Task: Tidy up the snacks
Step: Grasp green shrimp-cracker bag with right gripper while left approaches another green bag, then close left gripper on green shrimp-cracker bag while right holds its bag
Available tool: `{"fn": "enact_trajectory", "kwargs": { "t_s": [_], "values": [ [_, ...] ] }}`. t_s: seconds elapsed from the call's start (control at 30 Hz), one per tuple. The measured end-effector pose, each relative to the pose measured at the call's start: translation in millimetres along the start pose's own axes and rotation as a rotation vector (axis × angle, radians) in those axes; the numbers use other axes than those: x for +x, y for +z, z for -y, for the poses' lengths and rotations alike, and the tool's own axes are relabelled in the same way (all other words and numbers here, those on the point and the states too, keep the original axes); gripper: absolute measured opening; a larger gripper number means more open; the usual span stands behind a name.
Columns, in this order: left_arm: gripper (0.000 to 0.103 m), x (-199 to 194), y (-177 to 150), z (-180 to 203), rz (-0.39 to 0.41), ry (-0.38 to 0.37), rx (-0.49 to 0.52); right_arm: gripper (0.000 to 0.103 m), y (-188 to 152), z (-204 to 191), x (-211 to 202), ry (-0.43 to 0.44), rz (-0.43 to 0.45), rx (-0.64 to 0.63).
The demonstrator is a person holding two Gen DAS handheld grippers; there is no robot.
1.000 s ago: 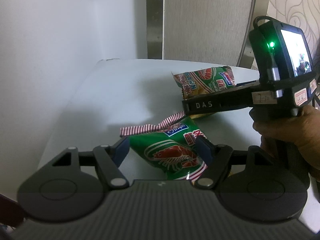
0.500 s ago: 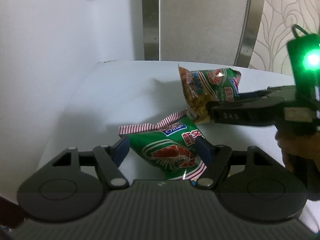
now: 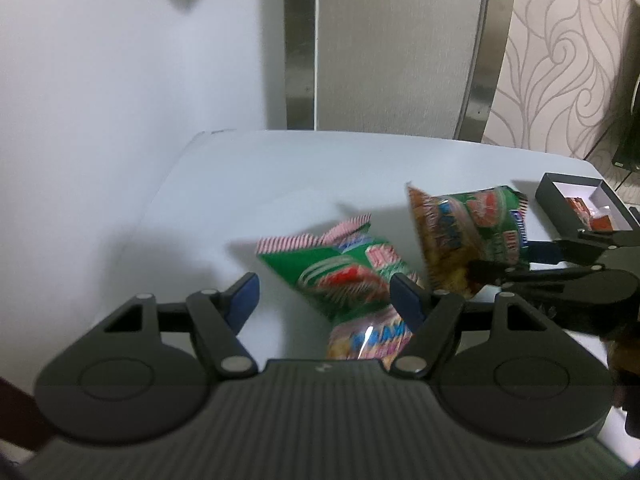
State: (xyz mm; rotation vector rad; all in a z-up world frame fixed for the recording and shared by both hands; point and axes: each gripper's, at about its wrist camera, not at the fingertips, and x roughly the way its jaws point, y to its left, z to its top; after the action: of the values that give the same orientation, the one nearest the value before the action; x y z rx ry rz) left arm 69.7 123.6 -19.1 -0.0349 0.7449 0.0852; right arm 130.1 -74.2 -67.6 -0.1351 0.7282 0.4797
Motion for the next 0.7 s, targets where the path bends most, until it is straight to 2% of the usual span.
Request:
{"fn": "enact_trajectory", "kwargs": {
  "t_s": [0.27,0.4,0.47,0.53,0.63,0.7],
  "values": [
    [0.074,15,-9,3,-0.058,-0.005,0.029,0.055,-11,0,-6,-0.014,-0.001,0.047],
    [0.074,26,2,11,-0.058,-0.01,0.042,0.055,-7,-2,-2,-0.018,-0.009,0.032],
    [0.074,26,9,15,-0.051,-0.045,0.059,0.055,-3,-2,-1,-0.023,-0.007,0.032],
    [0.074,28,13,16,-0.043,-0.034,0.08,0.055,2,-1,2,-0.027,-0.005,0.035],
    [0.074,34,17,7,-0.049,-0.029,0.085,0.06,8,4,3,-0.035,-0.011,0.09],
    [0.074,39,21,-1,-0.045,-0.033,0.066,0.072,11,7,5,-0.048,-0.022,0.123]
  ]
}}
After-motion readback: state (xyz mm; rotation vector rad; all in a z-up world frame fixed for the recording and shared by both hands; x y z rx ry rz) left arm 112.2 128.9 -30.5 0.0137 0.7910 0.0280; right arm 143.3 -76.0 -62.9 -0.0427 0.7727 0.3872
